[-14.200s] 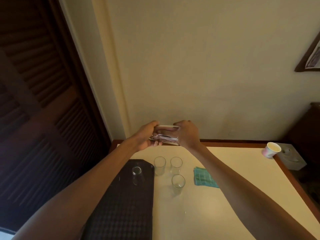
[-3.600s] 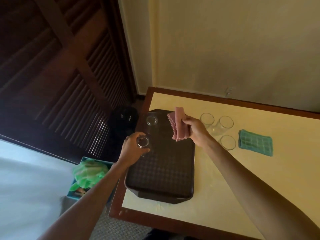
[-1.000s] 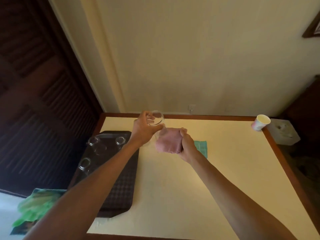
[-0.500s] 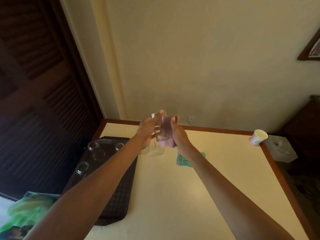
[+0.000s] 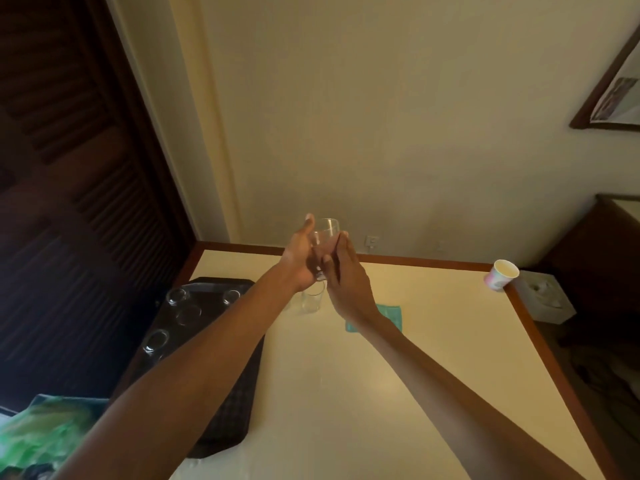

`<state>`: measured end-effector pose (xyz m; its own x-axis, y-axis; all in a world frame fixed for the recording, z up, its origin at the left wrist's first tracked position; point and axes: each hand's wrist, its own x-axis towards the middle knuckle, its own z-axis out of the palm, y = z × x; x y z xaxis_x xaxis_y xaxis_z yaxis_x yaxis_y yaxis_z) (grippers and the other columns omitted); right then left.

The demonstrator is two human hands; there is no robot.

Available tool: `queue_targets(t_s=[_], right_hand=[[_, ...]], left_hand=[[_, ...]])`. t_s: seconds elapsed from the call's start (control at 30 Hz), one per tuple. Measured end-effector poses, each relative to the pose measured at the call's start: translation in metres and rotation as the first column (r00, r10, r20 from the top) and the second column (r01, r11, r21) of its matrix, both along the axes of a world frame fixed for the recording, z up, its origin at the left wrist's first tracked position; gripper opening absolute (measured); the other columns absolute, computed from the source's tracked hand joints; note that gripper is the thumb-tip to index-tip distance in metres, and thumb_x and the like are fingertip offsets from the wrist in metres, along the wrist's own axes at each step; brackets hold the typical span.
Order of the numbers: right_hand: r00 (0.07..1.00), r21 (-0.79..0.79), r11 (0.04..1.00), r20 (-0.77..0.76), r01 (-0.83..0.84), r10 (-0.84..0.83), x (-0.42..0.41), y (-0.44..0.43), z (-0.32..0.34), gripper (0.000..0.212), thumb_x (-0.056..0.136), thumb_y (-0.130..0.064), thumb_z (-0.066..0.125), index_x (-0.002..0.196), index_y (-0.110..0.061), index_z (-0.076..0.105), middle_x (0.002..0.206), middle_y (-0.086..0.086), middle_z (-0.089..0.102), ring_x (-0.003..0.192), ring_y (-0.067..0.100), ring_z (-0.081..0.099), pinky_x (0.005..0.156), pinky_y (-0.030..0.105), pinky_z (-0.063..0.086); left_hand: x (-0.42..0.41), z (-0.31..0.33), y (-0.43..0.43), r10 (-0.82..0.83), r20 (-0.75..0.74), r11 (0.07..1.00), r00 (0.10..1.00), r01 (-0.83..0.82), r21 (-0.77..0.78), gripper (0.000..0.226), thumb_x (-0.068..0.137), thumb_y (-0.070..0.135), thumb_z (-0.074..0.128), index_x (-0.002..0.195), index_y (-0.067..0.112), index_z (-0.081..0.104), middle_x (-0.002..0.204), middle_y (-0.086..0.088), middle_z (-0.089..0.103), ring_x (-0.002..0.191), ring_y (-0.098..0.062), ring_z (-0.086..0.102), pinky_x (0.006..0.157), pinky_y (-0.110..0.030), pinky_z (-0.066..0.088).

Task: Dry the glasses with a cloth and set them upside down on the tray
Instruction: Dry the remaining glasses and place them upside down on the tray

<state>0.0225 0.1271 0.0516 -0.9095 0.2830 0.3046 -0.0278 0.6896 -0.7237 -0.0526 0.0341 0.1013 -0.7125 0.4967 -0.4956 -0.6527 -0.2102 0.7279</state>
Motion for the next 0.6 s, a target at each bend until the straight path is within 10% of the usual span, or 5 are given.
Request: queue_targets(t_s=[0.17,0.3,0.5,0.6], right_hand=[[0.990,-0.241,0.969,-0.108,0.062,-0.090,-0.010,0.012,0.023,0.037,0.108,-0.045,0.031,0.121,-0.016,0.051,0.097,-0.004,0.066,0.081,0.000,0.065,0.064,0.016,0.048],[0.988,-0.452,0.885,-0.041,0.114,-0.149,-0.010,0.007,0.033,0.046,0.106,-0.054,0.021,0.114,-0.021,0.052,0.097,-0.004,0.066,0.086,0.007,0.067,0.071,0.025,0.054],[0.987,-0.295,0.955,-0.157,-0.013,-0.035,0.010,-0.023,0.016,0.033,0.108,-0.046,0.029,0.119,-0.020,0.045,0.095,-0.005,0.063,0.078,0.005,0.064,0.060,0.018,0.050],[0.972,-0.282,0.959,-0.234,-0.039,-0.029,0.004,-0.015,0.031,0.025,0.109,-0.039,0.031,0.116,-0.019,0.045,0.094,-0.002,0.063,0.077,0.007,0.065,0.059,0.015,0.048]], left_hand=[[0.012,0.005,0.003,-0.050,-0.061,0.998,0.997,0.048,-0.027,0.067,0.095,0.064,0.058,0.139,0.013,0.063,0.124,-0.011,0.065,0.113,-0.025,0.063,0.094,-0.047,0.057],[0.024,0.011,0.010,-0.035,-0.163,0.994,0.986,0.018,-0.103,0.062,0.097,0.067,0.050,0.129,0.019,0.069,0.122,-0.006,0.072,0.117,-0.024,0.063,0.086,-0.045,0.058],[0.010,0.022,0.009,0.163,-0.154,0.970,0.975,-0.187,-0.158,0.072,0.084,0.077,0.061,0.123,0.017,0.069,0.111,-0.012,0.075,0.072,-0.010,0.063,0.066,-0.028,0.056],[0.016,0.022,0.010,0.105,-0.194,0.978,0.975,-0.137,-0.160,0.070,0.090,0.071,0.059,0.127,0.013,0.070,0.098,-0.012,0.076,0.081,-0.012,0.070,0.068,-0.030,0.054]])
